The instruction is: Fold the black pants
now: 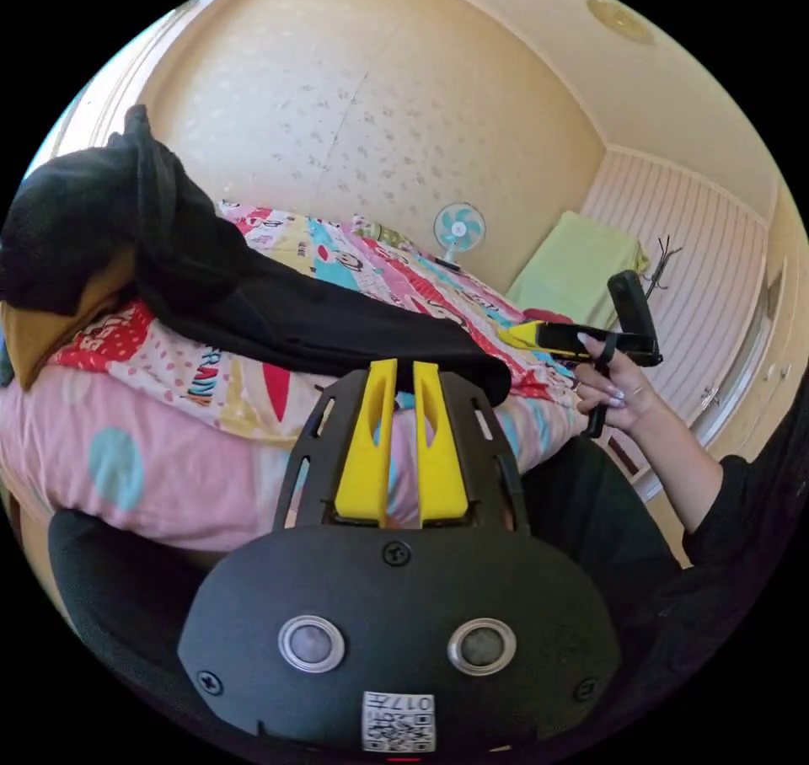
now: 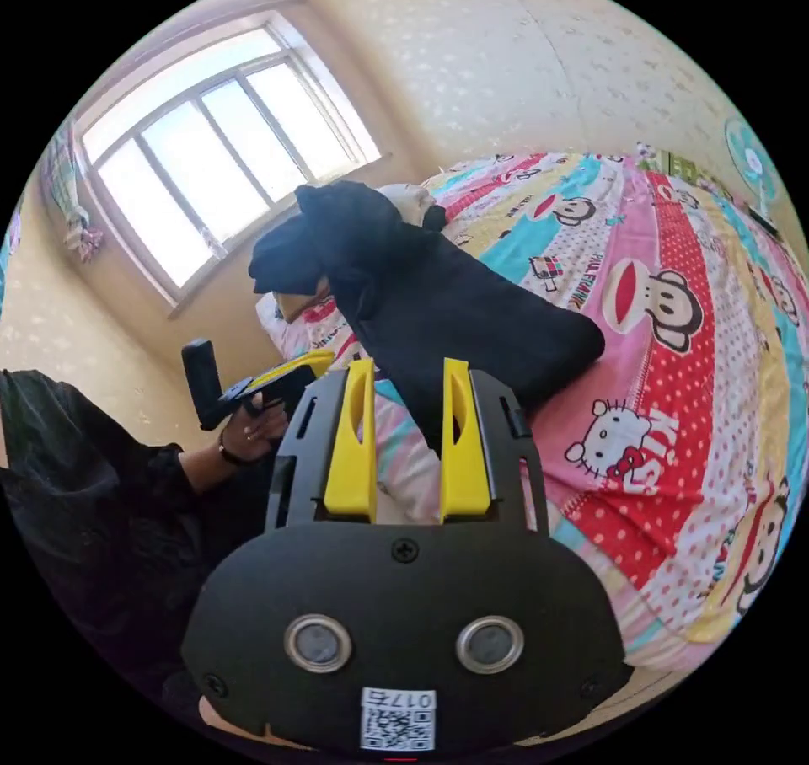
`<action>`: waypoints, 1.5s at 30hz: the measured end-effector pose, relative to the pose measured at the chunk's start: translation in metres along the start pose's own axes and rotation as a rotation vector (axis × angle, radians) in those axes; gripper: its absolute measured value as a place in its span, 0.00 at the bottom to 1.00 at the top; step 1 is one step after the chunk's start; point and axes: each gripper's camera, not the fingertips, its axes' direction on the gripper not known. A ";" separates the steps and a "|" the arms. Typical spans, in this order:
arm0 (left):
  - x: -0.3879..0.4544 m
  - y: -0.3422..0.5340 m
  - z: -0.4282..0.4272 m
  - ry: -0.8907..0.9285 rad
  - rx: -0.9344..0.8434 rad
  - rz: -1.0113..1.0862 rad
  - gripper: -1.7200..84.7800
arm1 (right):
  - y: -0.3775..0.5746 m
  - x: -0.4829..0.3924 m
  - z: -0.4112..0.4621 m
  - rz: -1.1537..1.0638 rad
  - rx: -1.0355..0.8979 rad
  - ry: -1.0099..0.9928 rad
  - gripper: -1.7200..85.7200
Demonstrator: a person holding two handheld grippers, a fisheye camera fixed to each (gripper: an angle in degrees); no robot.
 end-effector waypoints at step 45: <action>0.015 -0.054 -0.133 -0.048 0.203 -0.222 0.18 | 0.054 -0.074 -0.274 0.047 0.437 -0.135 0.06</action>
